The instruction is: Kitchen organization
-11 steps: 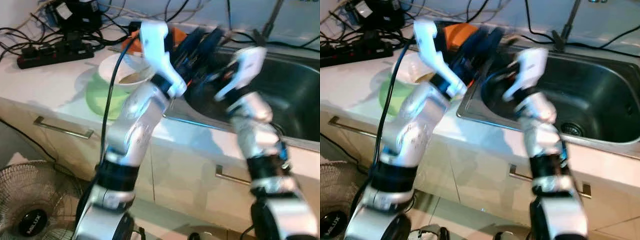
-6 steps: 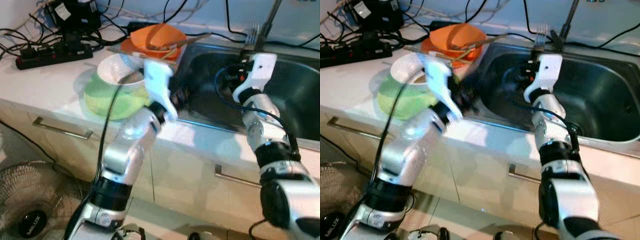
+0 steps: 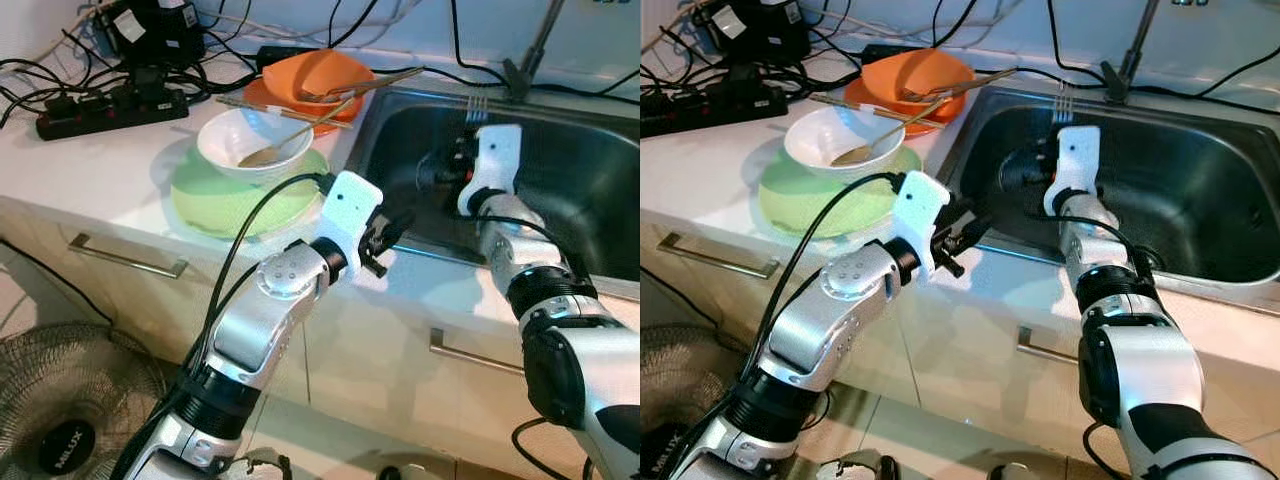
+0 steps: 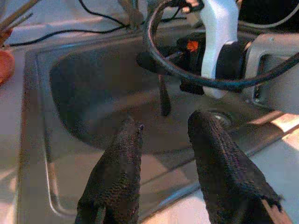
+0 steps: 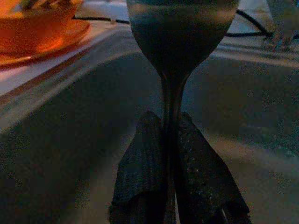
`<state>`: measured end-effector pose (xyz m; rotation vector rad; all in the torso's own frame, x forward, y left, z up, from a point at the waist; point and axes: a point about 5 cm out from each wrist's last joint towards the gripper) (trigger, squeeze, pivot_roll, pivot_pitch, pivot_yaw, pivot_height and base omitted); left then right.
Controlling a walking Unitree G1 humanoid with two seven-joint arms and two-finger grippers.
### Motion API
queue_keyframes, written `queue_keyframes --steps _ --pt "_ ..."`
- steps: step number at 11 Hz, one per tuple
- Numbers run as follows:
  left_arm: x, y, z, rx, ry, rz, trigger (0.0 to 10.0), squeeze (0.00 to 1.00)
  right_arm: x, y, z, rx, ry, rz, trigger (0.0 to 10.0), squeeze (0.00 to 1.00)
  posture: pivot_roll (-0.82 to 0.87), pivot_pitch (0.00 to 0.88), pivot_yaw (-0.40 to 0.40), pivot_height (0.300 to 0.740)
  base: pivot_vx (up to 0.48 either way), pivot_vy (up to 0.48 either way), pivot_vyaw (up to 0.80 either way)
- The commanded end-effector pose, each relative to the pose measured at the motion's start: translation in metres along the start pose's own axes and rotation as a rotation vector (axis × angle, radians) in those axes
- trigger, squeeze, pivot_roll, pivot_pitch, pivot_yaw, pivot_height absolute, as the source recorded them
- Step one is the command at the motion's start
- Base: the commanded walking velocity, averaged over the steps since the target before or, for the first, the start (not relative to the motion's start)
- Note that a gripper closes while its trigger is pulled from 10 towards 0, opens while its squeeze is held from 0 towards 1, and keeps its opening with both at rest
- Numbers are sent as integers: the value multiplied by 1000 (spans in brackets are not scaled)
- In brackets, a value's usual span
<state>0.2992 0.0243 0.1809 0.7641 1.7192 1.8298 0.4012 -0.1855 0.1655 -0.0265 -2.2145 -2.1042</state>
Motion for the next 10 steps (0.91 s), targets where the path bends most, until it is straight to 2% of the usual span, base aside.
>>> queue_keyframes --steps 1,4,6,7,8,9,10 --pt "2 -2 0 -11 16 27 10000 0 -3 9 2 10 -2 -5 10000 0 140 27 30 740 0 0 0" --pt "3 -10 3 -7 34 145 10000 0 -4 0 4 42 -21 66 10000 0 146 42 27 740 0 0 0" --pt "4 -12 7 1 58 168 10000 0 -3 -3 7 37 -9 77 10000 0 150 54 22 740 0 0 0" --pt "4 -12 7 3 64 167 10000 0 -3 -4 8 36 -5 82 10000 506 151 57 20 740 0 0 0" --pt "4 -11 8 4 70 165 10000 0 -3 -4 8 28 -8 83 10000 765 153 59 19 740 0 0 0" --pt "4 -10 9 11 75 164 10000 0 -4 -3 7 26 -8 83 10000 1000 154 66 18 740 0 0 0" --pt "4 -10 9 14 76 165 10000 0 -4 -2 7 29 -12 83 10000 1000 154 70 15 740 0 0 0"
Point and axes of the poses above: a point about 5 cm out from each wrist's last joint towards the gripper, its own x axis pointing back from the gripper into the wrist, its own y axis along the axis of the wrist's last joint, z = x × y, and after that the axes turned 1 degree about x, right-handed
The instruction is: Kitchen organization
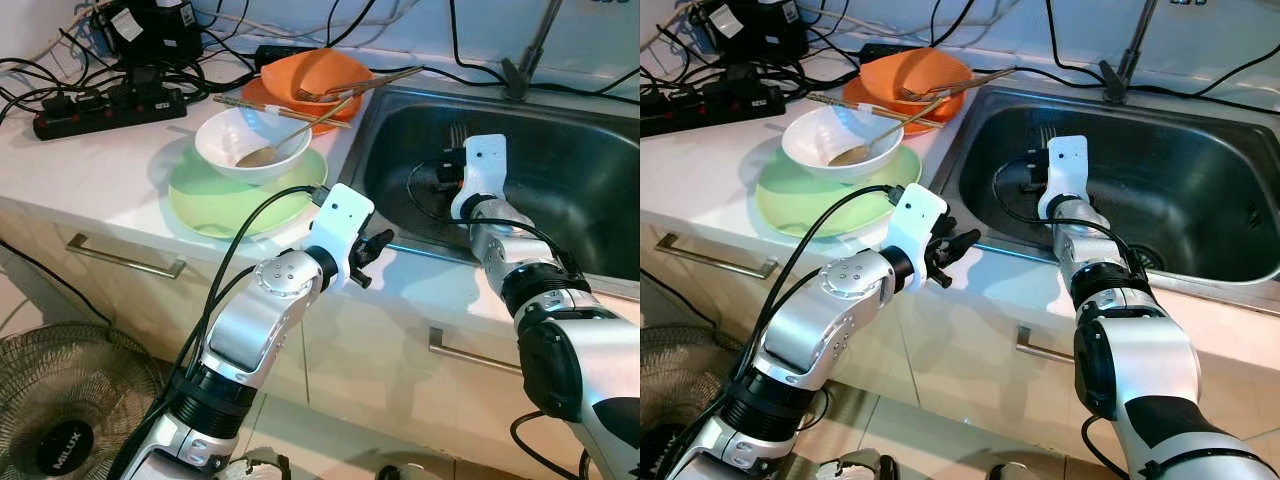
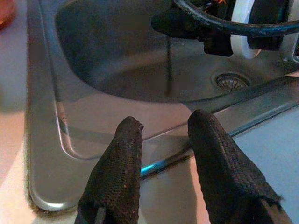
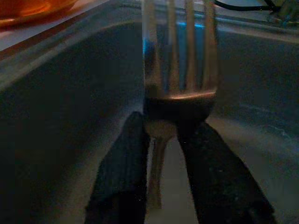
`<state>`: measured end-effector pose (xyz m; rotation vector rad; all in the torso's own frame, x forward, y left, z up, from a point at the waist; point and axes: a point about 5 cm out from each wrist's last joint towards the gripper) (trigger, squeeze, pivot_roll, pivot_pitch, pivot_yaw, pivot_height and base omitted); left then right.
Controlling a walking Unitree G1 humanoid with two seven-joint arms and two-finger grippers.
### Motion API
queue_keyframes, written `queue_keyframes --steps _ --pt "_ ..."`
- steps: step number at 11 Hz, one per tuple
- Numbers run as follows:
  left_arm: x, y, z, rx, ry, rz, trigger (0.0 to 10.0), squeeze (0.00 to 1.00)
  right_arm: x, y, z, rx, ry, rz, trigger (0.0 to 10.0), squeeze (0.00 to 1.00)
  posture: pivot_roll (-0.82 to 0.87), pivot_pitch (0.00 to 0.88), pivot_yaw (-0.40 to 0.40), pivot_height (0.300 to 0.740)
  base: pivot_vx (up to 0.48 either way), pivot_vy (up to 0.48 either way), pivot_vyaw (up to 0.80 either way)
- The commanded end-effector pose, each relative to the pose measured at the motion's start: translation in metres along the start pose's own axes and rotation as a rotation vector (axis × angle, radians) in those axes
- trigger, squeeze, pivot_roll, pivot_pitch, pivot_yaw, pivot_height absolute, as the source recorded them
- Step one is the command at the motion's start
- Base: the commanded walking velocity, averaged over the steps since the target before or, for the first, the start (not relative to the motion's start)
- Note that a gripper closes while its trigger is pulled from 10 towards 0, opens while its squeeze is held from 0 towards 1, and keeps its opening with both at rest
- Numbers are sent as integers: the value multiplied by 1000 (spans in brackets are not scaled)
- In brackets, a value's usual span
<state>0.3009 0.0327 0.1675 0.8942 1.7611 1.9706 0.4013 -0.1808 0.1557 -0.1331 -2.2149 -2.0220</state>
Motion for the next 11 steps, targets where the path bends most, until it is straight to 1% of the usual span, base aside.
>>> queue_keyframes --steps 1,4,5,7,8,9,10,11 --pt "1 4 2 -3 16 -6 10000 0 -2 7 1 -8 0 -6 10000 1000 154 73 14 740 0 0 0" --pt "0 6 3 -5 21 -11 10000 0 -2 10 -1 -2 0 -18 10000 1000 148 81 12 740 0 0 0" --pt "-1 7 4 -11 25 -15 10000 0 -3 16 -3 3 -10 -36 10000 0 144 84 11 740 0 0 0" --pt "-2 8 5 -17 30 -28 10000 0 -3 24 -3 14 -14 -77 10000 0 143 87 11 740 0 0 0" --pt "-1 11 5 -17 41 -58 10000 0 -3 40 -6 21 -27 -156 10000 0 136 81 12 740 0 0 0" --pt "-1 13 5 -15 48 -82 10000 0 -3 50 -8 20 -28 -208 10000 0 132 75 12 740 0 0 0" --pt "-1 18 5 -22 60 -126 10000 0 -2 62 -8 -7 -19 -275 10000 0 129 71 12 740 0 0 0" --pt "-2 22 7 -37 82 -150 10000 0 1 74 -4 -15 19 -367 10000 0 121 66 13 740 0 0 0"
Point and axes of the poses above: a point about 5 cm out from each wrist's last joint towards the gripper, its own x axis pointing back from the gripper into the wrist, its own y axis along the axis of the wrist's last joint, z = x × y, and after that the axes turned 1 degree about x, right-handed
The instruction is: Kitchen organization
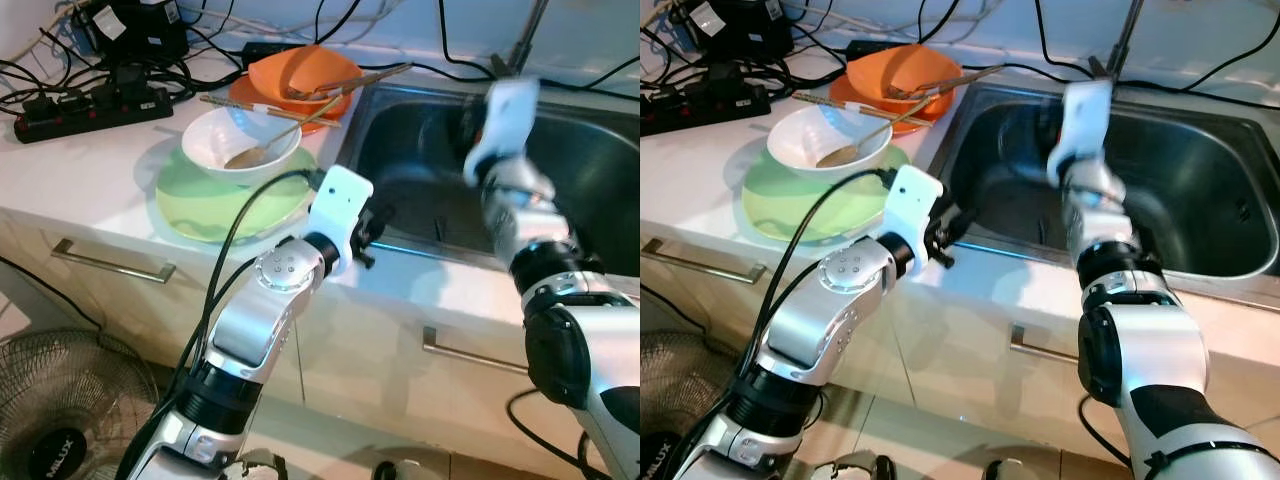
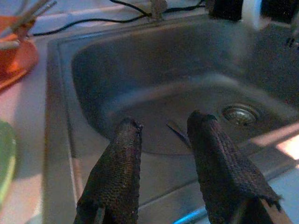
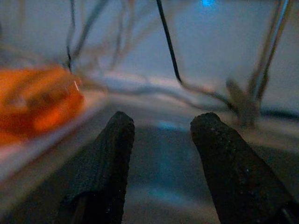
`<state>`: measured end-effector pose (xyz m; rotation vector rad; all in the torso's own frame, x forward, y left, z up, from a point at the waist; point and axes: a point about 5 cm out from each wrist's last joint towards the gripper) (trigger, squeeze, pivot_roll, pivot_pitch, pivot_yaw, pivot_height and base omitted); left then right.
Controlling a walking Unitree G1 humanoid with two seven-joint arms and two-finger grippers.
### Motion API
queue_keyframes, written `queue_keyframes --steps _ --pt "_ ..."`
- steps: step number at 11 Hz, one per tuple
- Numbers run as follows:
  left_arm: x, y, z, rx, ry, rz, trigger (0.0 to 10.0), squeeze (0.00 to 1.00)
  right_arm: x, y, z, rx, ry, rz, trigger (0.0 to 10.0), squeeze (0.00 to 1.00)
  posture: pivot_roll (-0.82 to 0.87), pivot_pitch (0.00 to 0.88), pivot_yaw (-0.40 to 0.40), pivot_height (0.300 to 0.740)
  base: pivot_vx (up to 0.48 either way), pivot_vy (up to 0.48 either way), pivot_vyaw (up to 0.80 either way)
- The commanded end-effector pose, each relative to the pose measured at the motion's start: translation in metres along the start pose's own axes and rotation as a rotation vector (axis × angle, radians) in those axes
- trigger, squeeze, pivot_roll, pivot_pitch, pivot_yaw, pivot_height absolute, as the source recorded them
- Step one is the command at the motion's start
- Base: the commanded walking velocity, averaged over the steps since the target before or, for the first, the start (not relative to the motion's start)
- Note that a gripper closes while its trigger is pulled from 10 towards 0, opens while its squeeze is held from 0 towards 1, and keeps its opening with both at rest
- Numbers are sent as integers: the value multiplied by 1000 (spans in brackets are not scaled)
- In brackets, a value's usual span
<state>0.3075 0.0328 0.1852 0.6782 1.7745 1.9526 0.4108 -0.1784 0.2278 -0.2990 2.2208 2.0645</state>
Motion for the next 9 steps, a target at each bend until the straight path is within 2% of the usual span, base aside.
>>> queue_keyframes --steps 1,2,3,4,5,7,8,9 --pt "-2 5 4 -18 24 -18 10000 0 1 9 6 -20 35 -69 10000 0 115 64 14 740 0 0 0" --pt "-2 9 7 -42 47 -52 10000 0 8 14 13 -45 57 -150 10000 0 111 63 17 740 0 0 0" --pt "-2 12 10 -49 68 -79 10000 0 14 13 18 -59 64 -162 10000 0 105 54 20 740 0 0 0" --pt "-2 15 14 -57 99 -109 10000 0 23 12 25 -32 95 -184 10000 0 103 54 21 740 0 0 0" --pt "0 16 22 -72 144 -136 10000 0 33 13 31 -58 120 -212 10000 0 95 49 26 740 0 0 0" --pt "6 13 33 -91 192 -157 10000 0 47 2 24 -55 105 -186 10000 0 92 46 28 740 0 0 0" --pt "11 11 40 -103 217 -164 10000 0 54 -12 15 -66 54 -131 10000 0 96 53 28 740 0 0 0" --pt "13 12 44 -112 234 -171 10000 0 57 -18 14 -71 43 -106 10000 0 99 59 31 740 0 0 0"
Point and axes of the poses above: a point about 5 cm out from each wrist's last joint towards the gripper, its own x axis pointing back from the gripper into the wrist, its own y axis along the axis of the wrist's last joint, z = x × y, and after that the axes turned 1 degree about x, right-handed
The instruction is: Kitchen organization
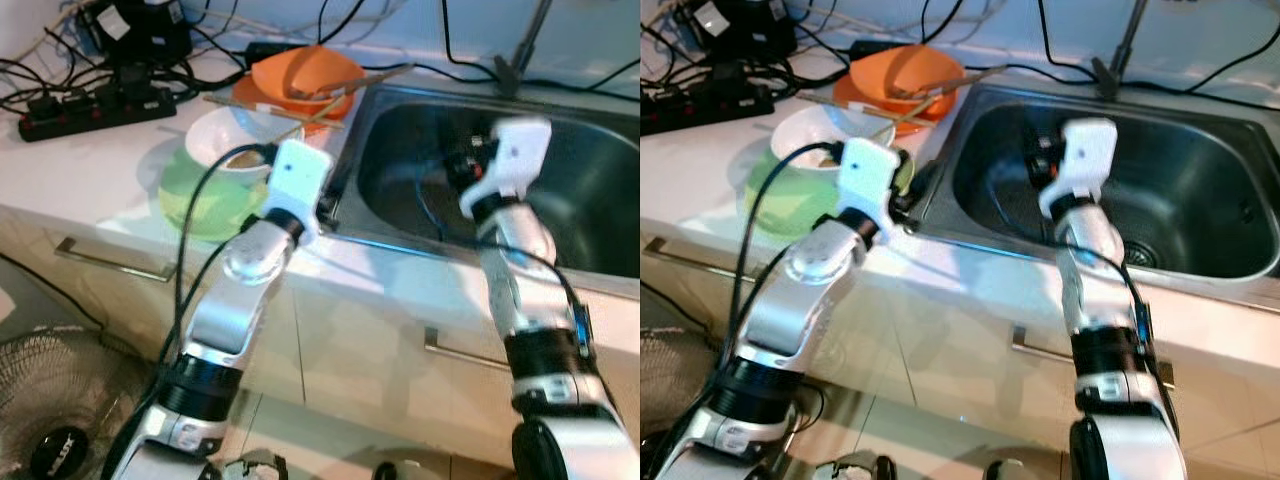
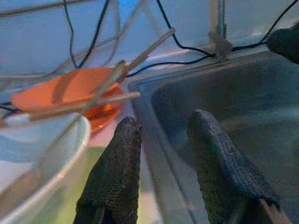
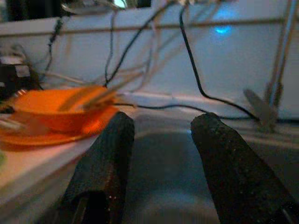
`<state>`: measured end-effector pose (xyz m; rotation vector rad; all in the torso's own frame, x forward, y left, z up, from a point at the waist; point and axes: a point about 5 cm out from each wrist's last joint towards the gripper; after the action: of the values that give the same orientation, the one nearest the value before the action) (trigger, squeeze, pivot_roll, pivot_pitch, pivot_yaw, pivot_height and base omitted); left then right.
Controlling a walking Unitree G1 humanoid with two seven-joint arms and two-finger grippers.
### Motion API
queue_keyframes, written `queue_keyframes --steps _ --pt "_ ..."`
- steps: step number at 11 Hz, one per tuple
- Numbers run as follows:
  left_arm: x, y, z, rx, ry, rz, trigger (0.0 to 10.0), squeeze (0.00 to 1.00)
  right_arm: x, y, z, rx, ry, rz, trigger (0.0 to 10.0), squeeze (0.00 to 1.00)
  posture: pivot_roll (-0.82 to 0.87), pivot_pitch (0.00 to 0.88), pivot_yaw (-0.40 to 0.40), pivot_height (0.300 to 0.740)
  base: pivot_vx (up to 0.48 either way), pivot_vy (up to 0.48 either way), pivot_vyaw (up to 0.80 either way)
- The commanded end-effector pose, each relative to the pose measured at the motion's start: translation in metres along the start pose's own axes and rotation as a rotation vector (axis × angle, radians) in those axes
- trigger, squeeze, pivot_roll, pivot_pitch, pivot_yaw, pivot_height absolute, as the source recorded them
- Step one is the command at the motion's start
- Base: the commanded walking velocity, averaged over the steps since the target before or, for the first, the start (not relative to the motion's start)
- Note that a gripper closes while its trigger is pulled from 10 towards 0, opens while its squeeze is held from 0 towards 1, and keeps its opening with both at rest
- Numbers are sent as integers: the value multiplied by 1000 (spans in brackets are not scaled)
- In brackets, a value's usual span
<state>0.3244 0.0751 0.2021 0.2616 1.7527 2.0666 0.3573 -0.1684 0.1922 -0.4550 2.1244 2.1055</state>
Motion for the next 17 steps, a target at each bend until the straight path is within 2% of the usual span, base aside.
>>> queue_keyframes --steps 1,3,5,6,7,8,9,10,11,14,15,17 --pt "-1 2 6 -45 22 -14 10000 0 2 0 2 -24 -12 7 10000 0 99 62 35 740 0 0 0" --pt "-13 22 18 -87 38 -78 10000 0 3 -4 8 -52 -22 16 10000 0 102 60 42 740 0 0 0" --pt "-28 41 38 -153 54 -120 10000 0 3 -3 13 -75 -28 12 10000 0 99 61 52 740 0 0 0" --pt "-30 42 43 -164 62 -120 10000 0 2 -3 14 -80 -30 12 10000 0 100 62 52 740 0 0 0" --pt "-37 40 66 -163 76 -81 10000 0 3 -5 16 -103 -35 22 10000 0 104 65 56 740 0 0 0" --pt "-43 34 80 -201 70 -21 10000 0 4 -7 20 -110 -31 23 10000 0 104 72 63 740 0 0 0" --pt "-44 32 82 -212 64 -1 10000 0 4 -7 21 -112 -31 23 10000 0 104 72 63 740 0 0 0" --pt "-51 27 80 -264 45 23 10000 0 5 -7 23 -120 -34 23 10000 0 94 79 67 740 0 0 0" --pt "-57 23 71 -313 34 36 10000 0 7 -8 24 -122 -36 26 10000 0 90 80 68 740 0 0 0" --pt "-53 22 48 -223 -41 -35 10000 0 6 -5 22 -118 -38 19 10000 0 86 76 72 740 0 0 0" --pt "-49 19 43 -223 -55 -48 10000 0 6 -6 21 -119 -43 22 10000 0 91 68 72 740 0 0 0" --pt "-42 8 40 -254 -24 10 10000 0 6 -7 24 -122 -33 24 10000 0 100 55 72 740 0 0 0"
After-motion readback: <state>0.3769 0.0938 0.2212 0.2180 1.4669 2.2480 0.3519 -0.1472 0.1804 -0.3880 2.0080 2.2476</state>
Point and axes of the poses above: a point about 5 cm out from each wrist's last joint towards the gripper, its own x axis pointing back from the gripper into the wrist, its own y axis along the axis of the wrist's last joint, z = x × y, and after that the axes turned 1 degree about x, right-handed
